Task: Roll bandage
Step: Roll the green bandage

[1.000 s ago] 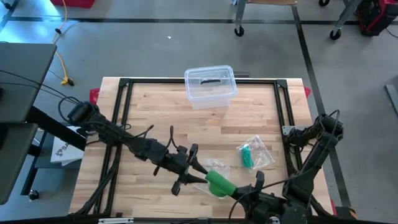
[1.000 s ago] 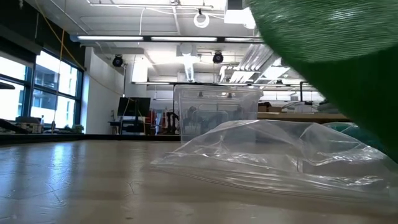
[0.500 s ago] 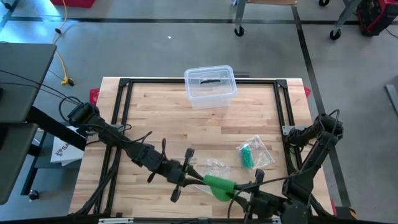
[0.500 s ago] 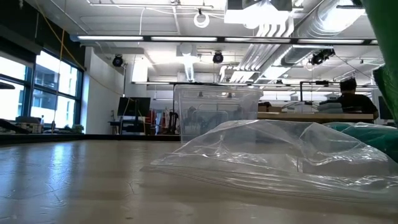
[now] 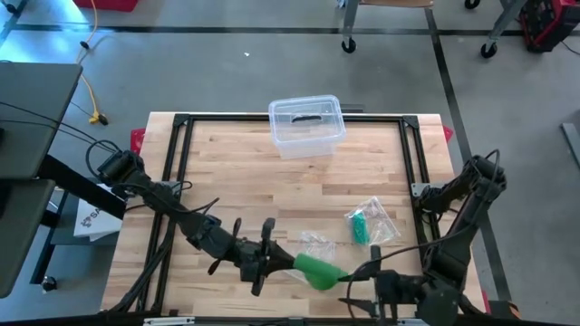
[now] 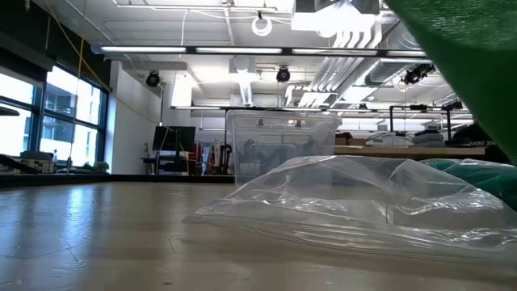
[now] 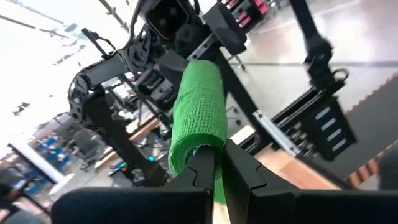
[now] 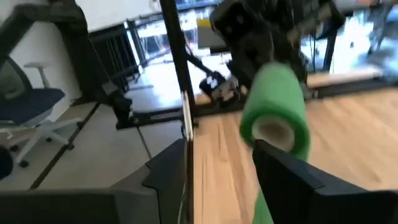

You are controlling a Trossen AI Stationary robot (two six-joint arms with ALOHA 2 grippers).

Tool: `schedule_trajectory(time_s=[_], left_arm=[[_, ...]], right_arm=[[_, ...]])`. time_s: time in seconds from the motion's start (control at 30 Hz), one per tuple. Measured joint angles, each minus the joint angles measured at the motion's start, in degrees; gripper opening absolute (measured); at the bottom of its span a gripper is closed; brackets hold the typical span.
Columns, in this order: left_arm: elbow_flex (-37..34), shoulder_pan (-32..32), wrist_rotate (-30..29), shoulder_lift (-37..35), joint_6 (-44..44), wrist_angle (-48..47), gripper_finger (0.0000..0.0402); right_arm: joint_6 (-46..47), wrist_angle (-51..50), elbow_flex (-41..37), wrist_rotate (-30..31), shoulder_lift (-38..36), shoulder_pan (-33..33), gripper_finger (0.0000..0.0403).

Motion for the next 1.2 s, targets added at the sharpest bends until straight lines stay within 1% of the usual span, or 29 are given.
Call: schedule_trajectory(time_s=[0.1, 0.2, 0.27, 0.47, 0.57, 0.63, 0.77, 0.83, 0.93, 1.0, 1.1, 1.2], left_arm=[[0.0, -0.5, -1.9, -0.1, 1.7, -0.5, 0.0006], [0.0, -1.1, -3.9, -0.1, 2.5, -2.4, 0.0006], [0.0, -1.3, -4.4, -0.1, 3.2, -3.7, 0.0006], [0.0, -2.0, -6.8, -0.1, 5.8, -5.5, 0.0005], [0.0, -2.5, -9.2, -0.1, 8.7, -5.5, 0.0005], [0.0, -3.0, -11.2, -0.1, 11.7, -5.4, 0.0005], [0.0, -3.7, -14.3, -0.1, 16.7, -5.4, 0.0005], [0.0, -3.9, -14.6, -0.1, 18.2, -5.5, 0.0005], [0.0, -3.9, -15.3, -0.1, 18.3, -5.9, 0.0005], [0.0, -4.0, -16.8, -0.2, 18.8, -6.5, 0.0005], [-0.1, -4.2, -18.9, -0.2, 19.7, -7.7, 0.0005], [-0.1, -4.2, -19.0, -0.2, 19.7, -7.8, 0.0005]], right_arm=[[5.2, -5.7, 0.0, -0.2, -0.5, 0.0, 0.0179], [7.2, -8.3, 0.0, -0.1, -0.5, -0.2, 0.0179], [6.9, -9.0, 0.0, 0.0, -0.4, -0.7, 0.0179], [1.2, -9.2, 0.0, 1.4, -0.2, -1.3, 0.0179], [1.7, -9.6, 0.0, 2.2, -0.2, -1.4, 0.0178], [3.9, -10.1, 0.0, 2.5, 0.1, -1.4, 0.0178], [8.4, -11.9, 0.0, 6.1, 2.3, -1.4, 0.0178], [10.9, -12.0, 0.0, 8.2, 3.6, -1.4, 0.0178], [13.4, -11.9, 0.0, 9.8, 4.9, -1.7, 0.0178], [14.4, -12.0, 0.0, 10.5, 5.2, -1.7, 0.0178], [16.1, -11.7, 0.0, 13.4, 5.1, -1.3, 0.0178], [17.0, -11.5, 0.0, 14.5, 5.0, -1.2, 0.0178]])
